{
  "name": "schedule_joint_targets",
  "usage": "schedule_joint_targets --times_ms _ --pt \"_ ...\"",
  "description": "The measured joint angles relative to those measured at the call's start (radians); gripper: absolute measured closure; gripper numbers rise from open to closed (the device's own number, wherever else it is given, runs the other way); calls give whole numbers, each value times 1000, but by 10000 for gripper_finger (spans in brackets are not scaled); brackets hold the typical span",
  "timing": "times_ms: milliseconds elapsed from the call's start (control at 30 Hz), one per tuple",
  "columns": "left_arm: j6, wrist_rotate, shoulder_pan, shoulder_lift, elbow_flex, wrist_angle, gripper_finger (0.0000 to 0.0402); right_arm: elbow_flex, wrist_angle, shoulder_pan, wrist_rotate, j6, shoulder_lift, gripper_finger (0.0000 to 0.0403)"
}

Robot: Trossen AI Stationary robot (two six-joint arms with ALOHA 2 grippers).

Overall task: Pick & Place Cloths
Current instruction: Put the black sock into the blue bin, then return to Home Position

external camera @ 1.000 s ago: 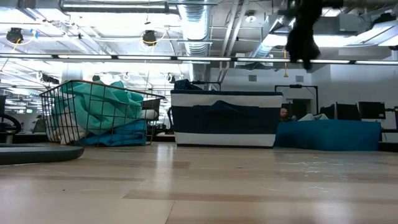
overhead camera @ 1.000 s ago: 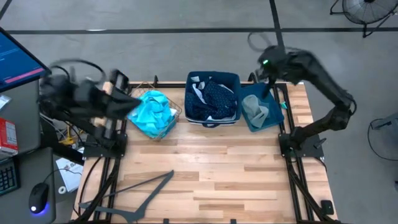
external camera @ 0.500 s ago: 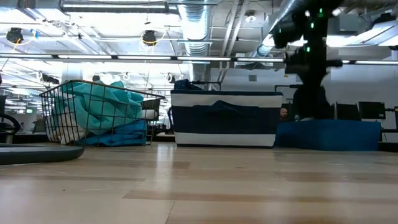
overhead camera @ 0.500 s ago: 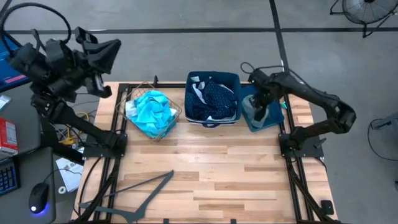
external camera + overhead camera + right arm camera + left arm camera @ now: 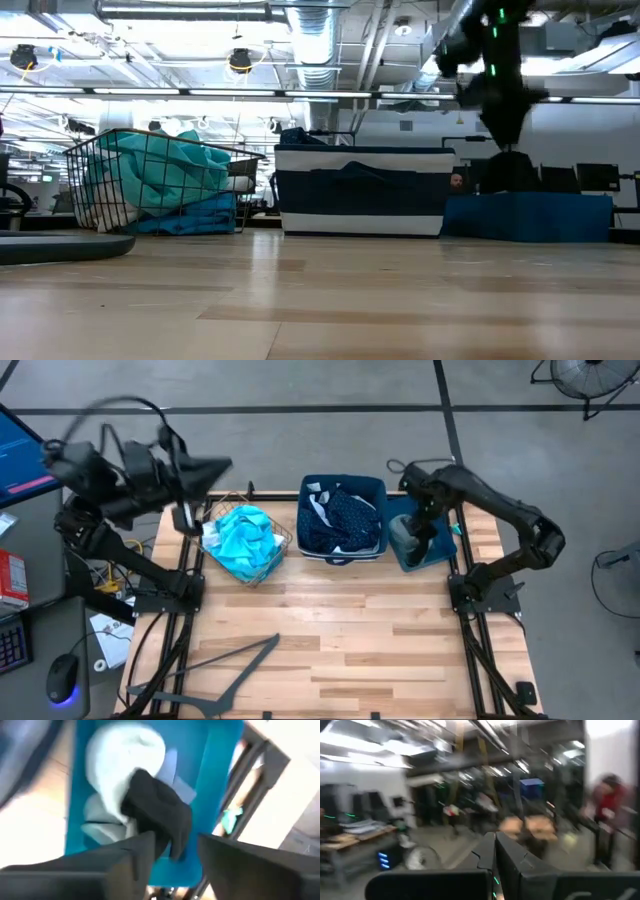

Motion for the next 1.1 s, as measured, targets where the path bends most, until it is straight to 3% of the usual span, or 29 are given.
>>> schedule_joint_targets --times_ms 100,233,333,500,600,700,800,967,1100 --pt "-24 93 -3 -14 -39 -99 401 196 -104 1 15 -11 0 203" --pt "-50 158 -3 -41 -165 -87 401 483 -197 -1 34 17 0 145" --pt "-46 139 0 -59 -266 -38 401 727 -232 18 5 57 -1 136" --pt "-79 109 43 -74 -411 79 401 1128 -211 99 -167 129 -7 148" --pt "-123 151 54 -72 -442 124 401 1038 28 201 -271 194 -145 172" --pt "-125 256 52 -73 -421 202 401 980 140 310 -281 196 -257 214" --pt "-125 351 52 -73 -358 278 401 936 151 419 -200 179 -329 278" --pt "-132 420 52 -68 -190 340 401 786 172 537 -116 133 -385 389" --pt "-120 416 40 -93 -110 264 401 602 249 596 -69 35 -440 385"
